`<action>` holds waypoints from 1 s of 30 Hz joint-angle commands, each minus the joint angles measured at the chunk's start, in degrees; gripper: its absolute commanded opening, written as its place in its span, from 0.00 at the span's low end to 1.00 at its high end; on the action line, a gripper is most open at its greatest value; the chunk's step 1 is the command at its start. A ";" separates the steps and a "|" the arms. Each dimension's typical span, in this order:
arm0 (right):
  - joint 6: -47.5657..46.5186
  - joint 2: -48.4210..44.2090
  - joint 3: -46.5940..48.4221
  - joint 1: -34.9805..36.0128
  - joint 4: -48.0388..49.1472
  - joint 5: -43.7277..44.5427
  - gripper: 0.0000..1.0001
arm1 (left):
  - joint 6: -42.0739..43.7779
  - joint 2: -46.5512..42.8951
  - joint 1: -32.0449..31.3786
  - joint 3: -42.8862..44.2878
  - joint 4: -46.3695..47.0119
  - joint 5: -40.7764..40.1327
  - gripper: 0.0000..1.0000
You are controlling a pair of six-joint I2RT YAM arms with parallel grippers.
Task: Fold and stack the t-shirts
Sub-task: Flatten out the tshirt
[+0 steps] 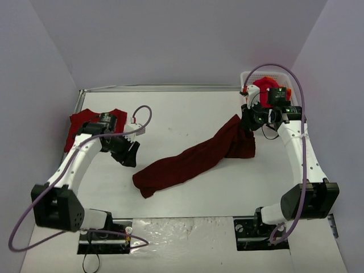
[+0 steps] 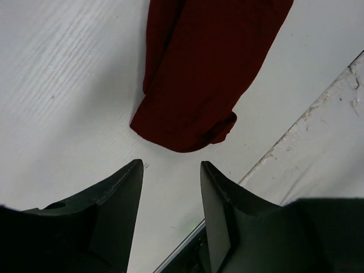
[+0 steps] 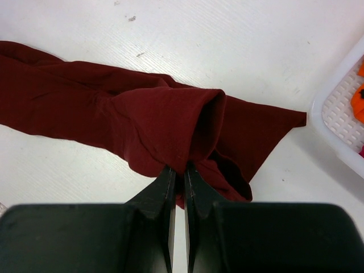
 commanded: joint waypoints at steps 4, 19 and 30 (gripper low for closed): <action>0.52 1.25 0.00 -0.03 1.79 0.23 0.00 | 6.19 14.89 0.56 6.25 -6.41 10.57 0.43; -0.10 3.71 0.00 -0.12 2.23 0.93 0.00 | 9.28 28.17 0.73 10.82 -11.44 -0.92 0.43; -0.63 4.85 -0.71 -0.03 2.76 0.32 0.00 | 8.93 35.20 1.00 9.68 -10.21 -3.04 0.39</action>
